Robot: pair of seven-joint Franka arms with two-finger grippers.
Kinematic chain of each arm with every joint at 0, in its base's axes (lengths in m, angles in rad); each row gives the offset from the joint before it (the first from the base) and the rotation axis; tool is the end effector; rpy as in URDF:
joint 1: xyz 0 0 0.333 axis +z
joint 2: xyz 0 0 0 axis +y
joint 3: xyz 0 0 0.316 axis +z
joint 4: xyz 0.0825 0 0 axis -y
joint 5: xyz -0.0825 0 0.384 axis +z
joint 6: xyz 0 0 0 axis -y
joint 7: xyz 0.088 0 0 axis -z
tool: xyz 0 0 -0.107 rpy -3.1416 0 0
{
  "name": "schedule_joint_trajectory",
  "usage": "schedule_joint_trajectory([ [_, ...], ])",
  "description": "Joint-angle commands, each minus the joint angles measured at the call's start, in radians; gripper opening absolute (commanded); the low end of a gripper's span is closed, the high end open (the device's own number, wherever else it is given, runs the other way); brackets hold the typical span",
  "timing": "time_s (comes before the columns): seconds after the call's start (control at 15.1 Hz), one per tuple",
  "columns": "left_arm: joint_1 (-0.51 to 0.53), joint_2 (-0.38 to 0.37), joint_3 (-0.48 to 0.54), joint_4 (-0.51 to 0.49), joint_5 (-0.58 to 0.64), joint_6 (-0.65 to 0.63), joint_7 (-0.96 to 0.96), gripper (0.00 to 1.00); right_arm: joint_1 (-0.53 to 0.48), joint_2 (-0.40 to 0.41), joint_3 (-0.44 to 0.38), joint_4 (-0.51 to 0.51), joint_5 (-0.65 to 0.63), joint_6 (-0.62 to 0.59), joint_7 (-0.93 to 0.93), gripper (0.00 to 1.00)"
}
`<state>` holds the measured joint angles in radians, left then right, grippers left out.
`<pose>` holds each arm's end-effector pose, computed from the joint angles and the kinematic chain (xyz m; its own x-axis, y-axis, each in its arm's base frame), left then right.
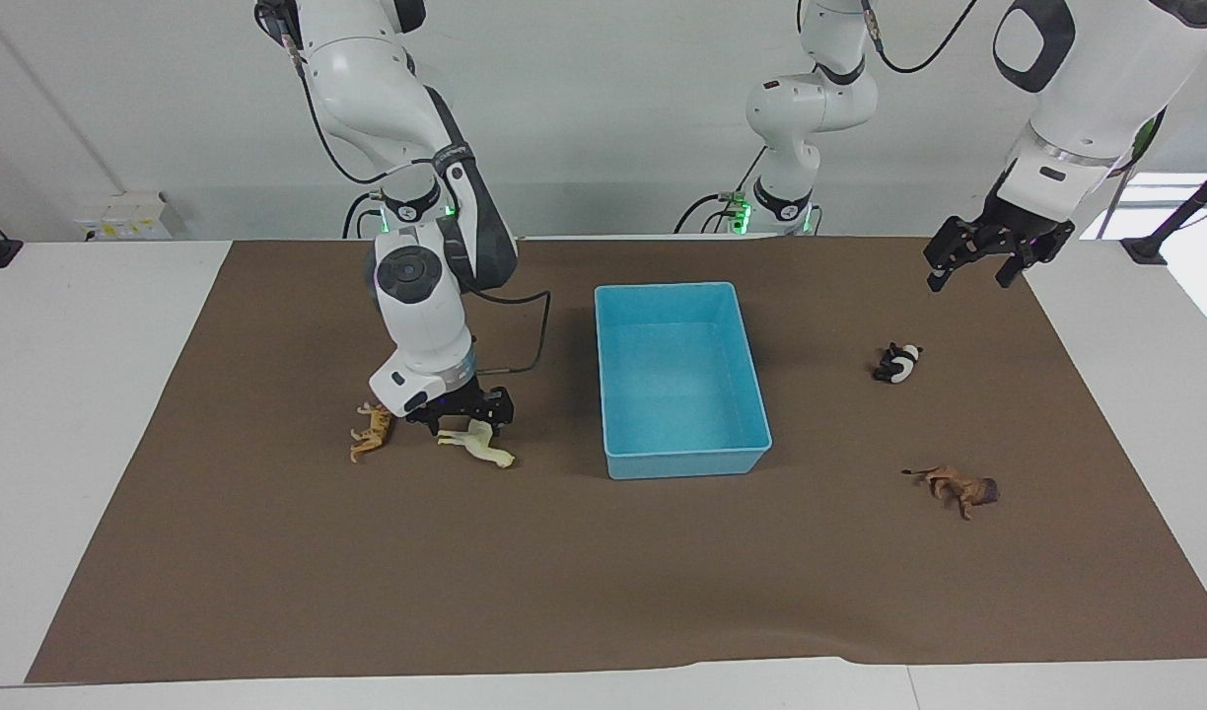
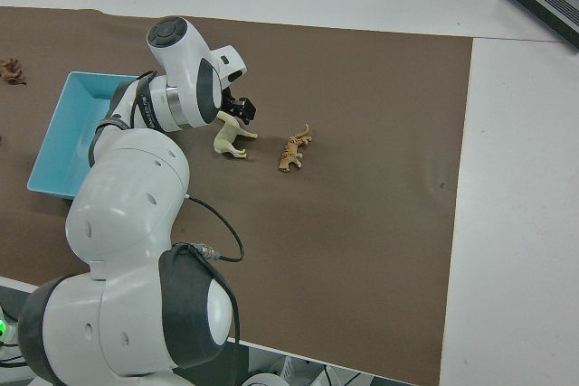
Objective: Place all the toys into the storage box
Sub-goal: 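Reach the right gripper to the cream horse and grasp it, then carry the cream horse toward the box while the left gripper grasps the panda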
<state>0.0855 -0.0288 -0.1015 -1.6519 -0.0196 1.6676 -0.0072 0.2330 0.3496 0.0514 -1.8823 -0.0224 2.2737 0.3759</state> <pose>0.5538 -0.0116 0.6105 0.9990 -0.0070 0.0442 -0.0077 -0.9998 0.0170 0.6072 0.1750 0.3280 0.9959 -0.0810 0.0394 -0.0805 -0.9966 -0.0155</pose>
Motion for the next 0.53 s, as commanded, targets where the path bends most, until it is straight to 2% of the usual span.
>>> schedule_joint_trajectory([
  [0.0,-0.006,-0.019,-0.003,-0.015,0.017,-0.012,0.001,1.00,0.023,-0.017,0.001,-0.052,0.007,0.038,0.067,1.00],
  [0.13,0.003,-0.037,-0.003,-0.049,0.015,0.000,-0.008,1.00,0.028,-0.018,-0.001,-0.093,0.007,0.090,0.092,1.00],
  [0.26,0.007,-0.063,-0.003,-0.125,0.017,0.044,0.001,1.00,0.026,-0.018,0.001,-0.106,0.007,0.099,0.090,1.00],
  [0.4,0.034,-0.144,-0.001,-0.298,0.017,0.143,0.041,1.00,0.023,-0.018,-0.001,-0.106,0.007,0.102,0.087,1.00],
  [0.46,0.057,-0.184,-0.001,-0.386,0.017,0.200,0.074,1.00,0.020,-0.018,-0.001,-0.107,0.007,0.107,0.084,0.92],
])
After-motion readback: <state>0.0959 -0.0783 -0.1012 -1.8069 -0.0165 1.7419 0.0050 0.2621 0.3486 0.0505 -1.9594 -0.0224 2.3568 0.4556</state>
